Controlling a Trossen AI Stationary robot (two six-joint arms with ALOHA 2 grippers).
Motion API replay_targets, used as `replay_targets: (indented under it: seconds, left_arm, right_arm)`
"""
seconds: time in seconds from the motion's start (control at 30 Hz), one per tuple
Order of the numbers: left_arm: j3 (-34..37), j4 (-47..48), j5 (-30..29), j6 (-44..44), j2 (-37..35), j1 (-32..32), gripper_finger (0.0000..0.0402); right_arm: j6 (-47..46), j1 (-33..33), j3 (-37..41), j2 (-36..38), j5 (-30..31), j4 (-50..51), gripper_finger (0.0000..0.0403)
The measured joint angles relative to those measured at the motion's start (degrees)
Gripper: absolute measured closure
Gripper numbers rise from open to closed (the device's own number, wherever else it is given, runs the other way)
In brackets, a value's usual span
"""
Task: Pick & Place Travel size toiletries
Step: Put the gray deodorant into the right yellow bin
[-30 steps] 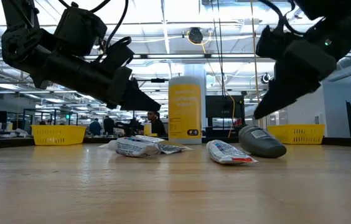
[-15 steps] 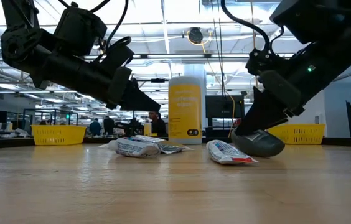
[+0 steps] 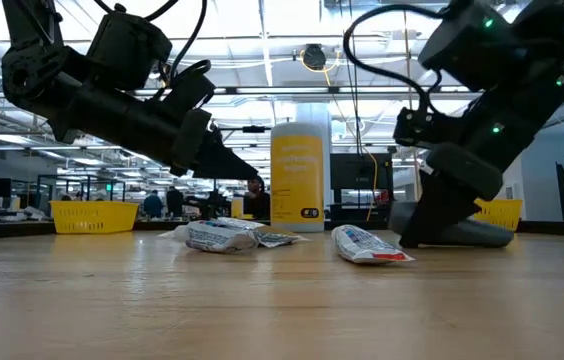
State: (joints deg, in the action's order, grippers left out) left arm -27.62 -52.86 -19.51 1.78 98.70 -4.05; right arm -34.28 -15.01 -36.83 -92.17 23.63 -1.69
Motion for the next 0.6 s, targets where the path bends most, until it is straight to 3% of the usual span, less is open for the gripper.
replay_targets:
  seconds: [0.43,0.6]
  left_arm:
    - [0.0,0.4,0.0,0.0,0.0,0.0,0.0327]
    - [0.0,0.2,0.0,0.0,0.0,0.0,0.0327]
  right_arm:
    - [6.3,0.9,0.1,5.0,-1.8,8.2,0.0217]
    - [4.6,2.3,0.1,10.5,-0.5,12.6,0.0217]
